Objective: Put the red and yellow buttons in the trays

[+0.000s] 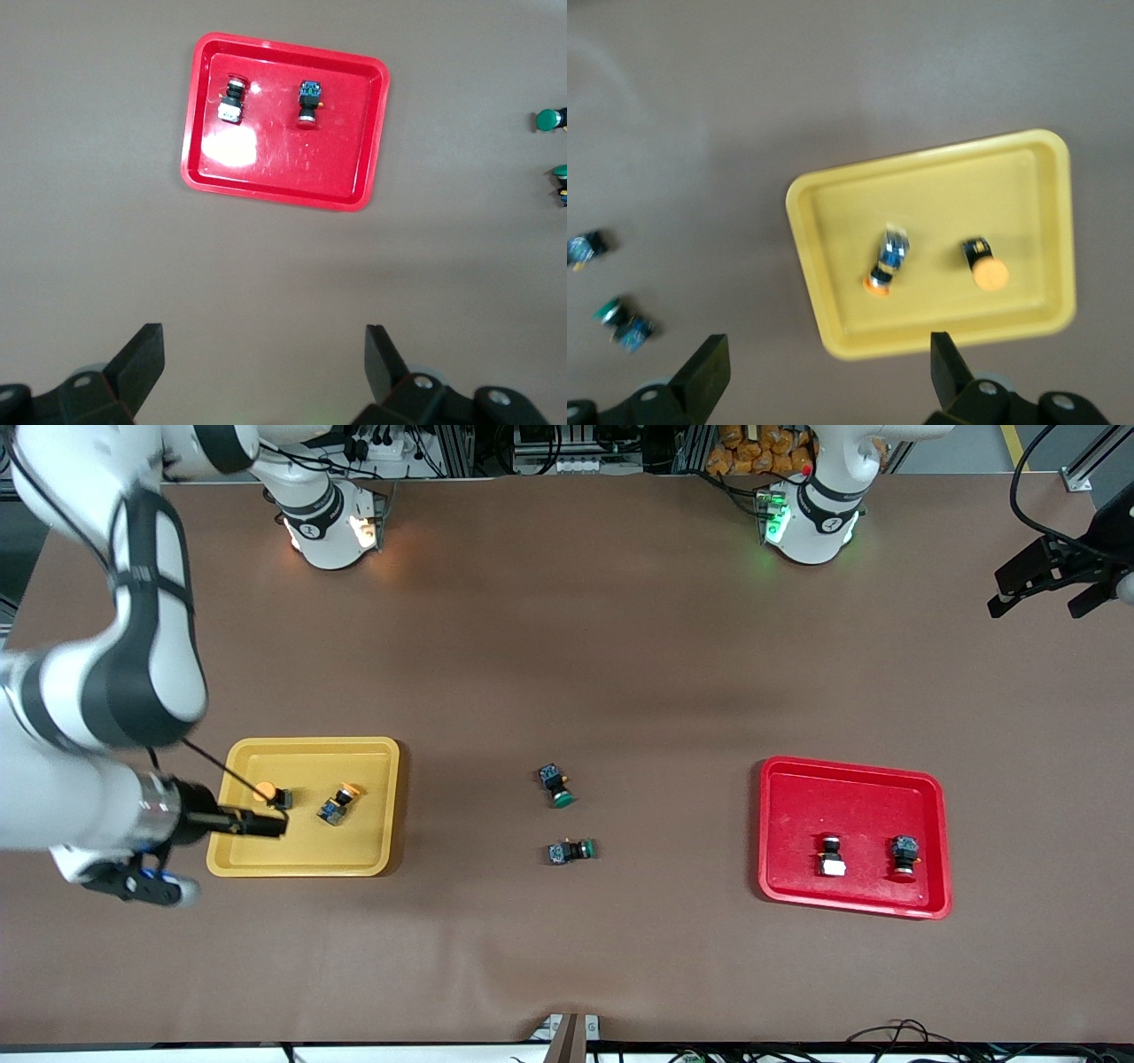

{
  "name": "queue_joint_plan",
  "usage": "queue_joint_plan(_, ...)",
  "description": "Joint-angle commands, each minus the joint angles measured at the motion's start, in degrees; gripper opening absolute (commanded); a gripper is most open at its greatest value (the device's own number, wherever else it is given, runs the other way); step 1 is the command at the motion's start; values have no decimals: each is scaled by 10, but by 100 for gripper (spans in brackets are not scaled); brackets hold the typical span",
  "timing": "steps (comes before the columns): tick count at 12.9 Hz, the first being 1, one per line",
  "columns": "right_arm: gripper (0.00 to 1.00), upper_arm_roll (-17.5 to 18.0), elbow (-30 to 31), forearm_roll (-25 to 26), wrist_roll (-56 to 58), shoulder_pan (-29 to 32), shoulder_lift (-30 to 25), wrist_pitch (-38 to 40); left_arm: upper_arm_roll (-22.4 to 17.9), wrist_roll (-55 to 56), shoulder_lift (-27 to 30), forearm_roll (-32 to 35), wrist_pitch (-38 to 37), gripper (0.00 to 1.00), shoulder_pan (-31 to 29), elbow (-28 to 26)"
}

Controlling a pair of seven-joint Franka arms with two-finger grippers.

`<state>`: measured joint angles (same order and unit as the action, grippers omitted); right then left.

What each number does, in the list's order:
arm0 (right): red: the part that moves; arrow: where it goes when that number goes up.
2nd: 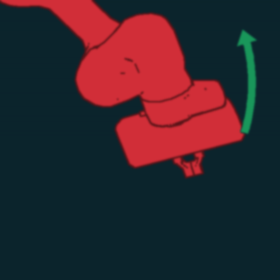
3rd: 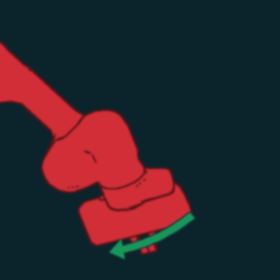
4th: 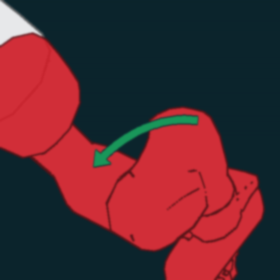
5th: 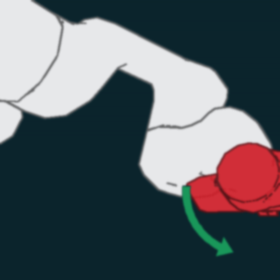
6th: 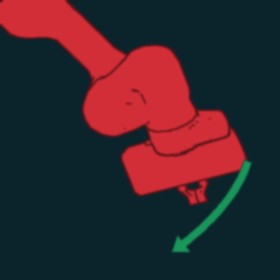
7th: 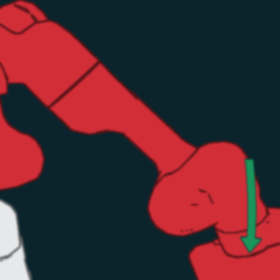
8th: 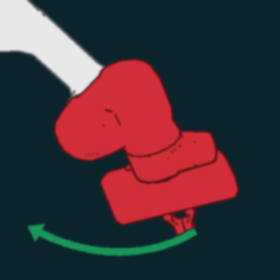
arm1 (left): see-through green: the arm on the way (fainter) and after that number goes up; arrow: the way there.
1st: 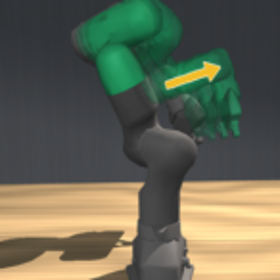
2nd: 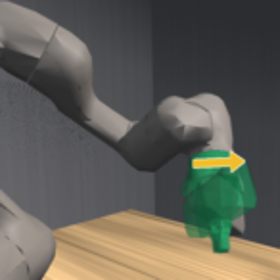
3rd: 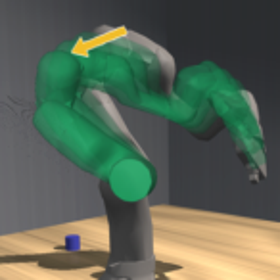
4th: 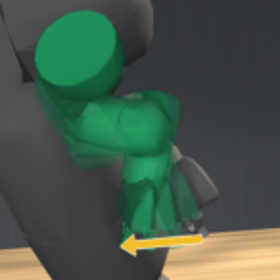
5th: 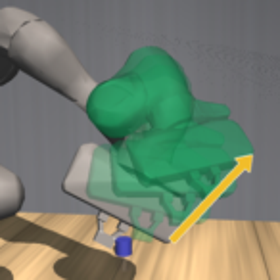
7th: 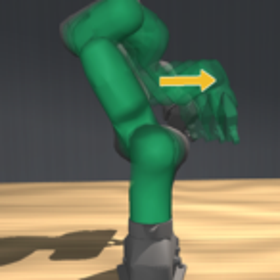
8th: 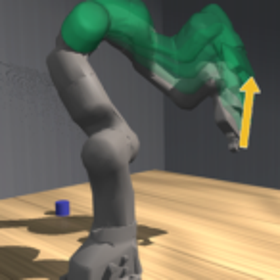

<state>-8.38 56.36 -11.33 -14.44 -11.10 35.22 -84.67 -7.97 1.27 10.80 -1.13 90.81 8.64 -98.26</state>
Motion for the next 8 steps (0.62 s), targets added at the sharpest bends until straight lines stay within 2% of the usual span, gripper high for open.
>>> queue_joint_plan(1,100,3,17,24,5,8,-48,20,1,6,-1,-3,-2,100,1,8)
queue_joint_plan(2,100,4,16,41,6,9,-67,41,1,0,-11,-2,-2,100,0,17)
queue_joint_plan(4,100,13,17,42,6,26,-114,62,1,0,-35,-2,-15,100,1,59)
queue_joint_plan(6,100,52,21,43,4,54,-160,83,3,0,-35,-1,-16,100,5,64)
queue_joint_plan(8,100,52,36,48,5,52,-199,90,3,-3,-37,1,-15,100,5,71)
